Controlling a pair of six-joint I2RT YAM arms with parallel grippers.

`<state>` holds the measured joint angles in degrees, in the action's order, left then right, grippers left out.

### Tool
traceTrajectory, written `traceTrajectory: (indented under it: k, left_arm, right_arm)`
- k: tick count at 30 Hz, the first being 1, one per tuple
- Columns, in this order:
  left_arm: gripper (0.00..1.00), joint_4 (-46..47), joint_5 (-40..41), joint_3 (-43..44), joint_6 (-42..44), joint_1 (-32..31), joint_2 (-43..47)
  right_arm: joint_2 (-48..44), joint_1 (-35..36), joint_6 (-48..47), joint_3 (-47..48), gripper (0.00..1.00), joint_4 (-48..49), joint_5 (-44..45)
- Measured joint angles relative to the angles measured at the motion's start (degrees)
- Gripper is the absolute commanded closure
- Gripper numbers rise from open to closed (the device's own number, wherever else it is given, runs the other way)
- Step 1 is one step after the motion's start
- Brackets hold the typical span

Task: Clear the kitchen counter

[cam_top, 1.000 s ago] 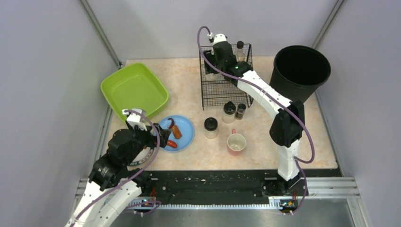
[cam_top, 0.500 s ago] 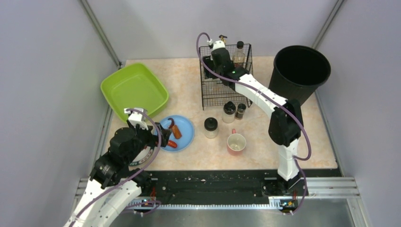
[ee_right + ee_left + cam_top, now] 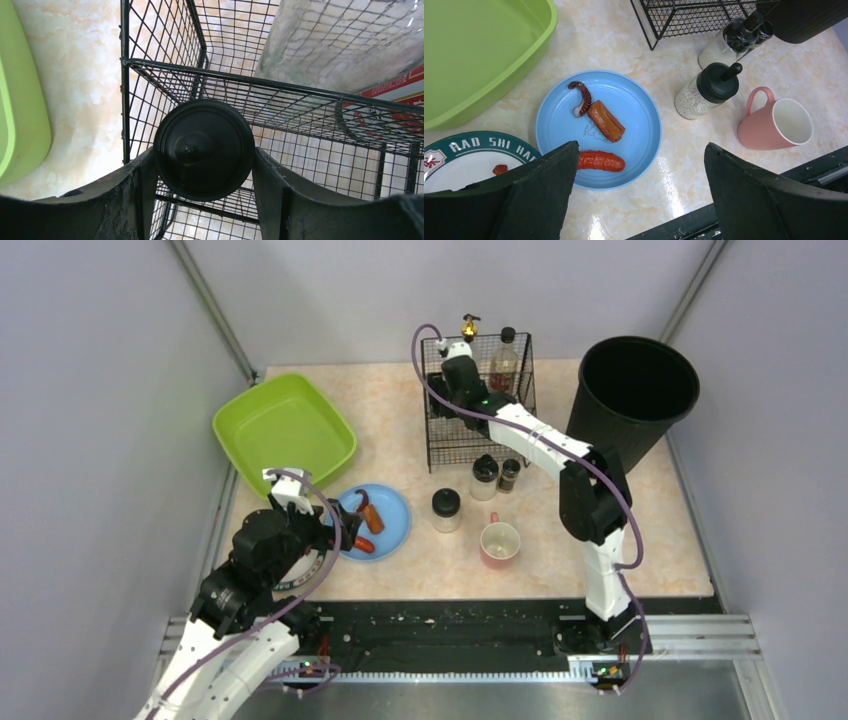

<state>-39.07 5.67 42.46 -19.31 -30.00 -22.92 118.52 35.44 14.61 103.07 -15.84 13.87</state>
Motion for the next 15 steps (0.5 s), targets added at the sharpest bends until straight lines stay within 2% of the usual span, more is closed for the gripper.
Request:
traceTrajectory:
  k: [5, 7, 15]
  left_arm:
    - [0.01, 0.0, 0.0, 0.0, 0.0, 0.0, 0.0]
    - [0.01, 0.0, 0.0, 0.0, 0.0, 0.0, 0.0]
    - [0.01, 0.0, 0.02, 0.0, 0.0, 0.0, 0.0]
  right_arm:
    - [0.26, 0.0, 0.7, -0.02, 0.68, 0.2, 0.04]
    - [0.26, 0.0, 1.01, -0.28, 0.59, 0.46, 0.04]
    - [0.26, 0.0, 1.38, -0.33, 0.41, 0.5, 0.13]
